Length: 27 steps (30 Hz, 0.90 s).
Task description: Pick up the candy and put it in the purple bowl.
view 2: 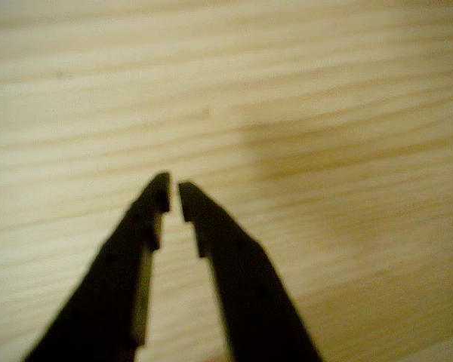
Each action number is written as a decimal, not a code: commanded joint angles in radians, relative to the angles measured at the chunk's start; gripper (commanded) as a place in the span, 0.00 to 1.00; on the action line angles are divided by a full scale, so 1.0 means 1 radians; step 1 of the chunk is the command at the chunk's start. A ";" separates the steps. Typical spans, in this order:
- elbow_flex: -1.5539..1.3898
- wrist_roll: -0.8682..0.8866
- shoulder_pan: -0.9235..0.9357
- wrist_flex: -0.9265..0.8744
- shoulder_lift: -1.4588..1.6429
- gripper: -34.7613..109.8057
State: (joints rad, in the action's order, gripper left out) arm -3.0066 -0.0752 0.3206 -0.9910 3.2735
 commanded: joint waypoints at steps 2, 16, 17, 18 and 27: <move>-0.006 0.002 0.012 -0.009 0.026 0.24; -0.020 0.005 0.011 -0.005 0.026 0.24; -0.020 0.005 0.011 -0.005 0.026 0.24; -0.020 0.005 0.011 -0.005 0.026 0.24; -0.020 0.005 0.011 -0.005 0.026 0.24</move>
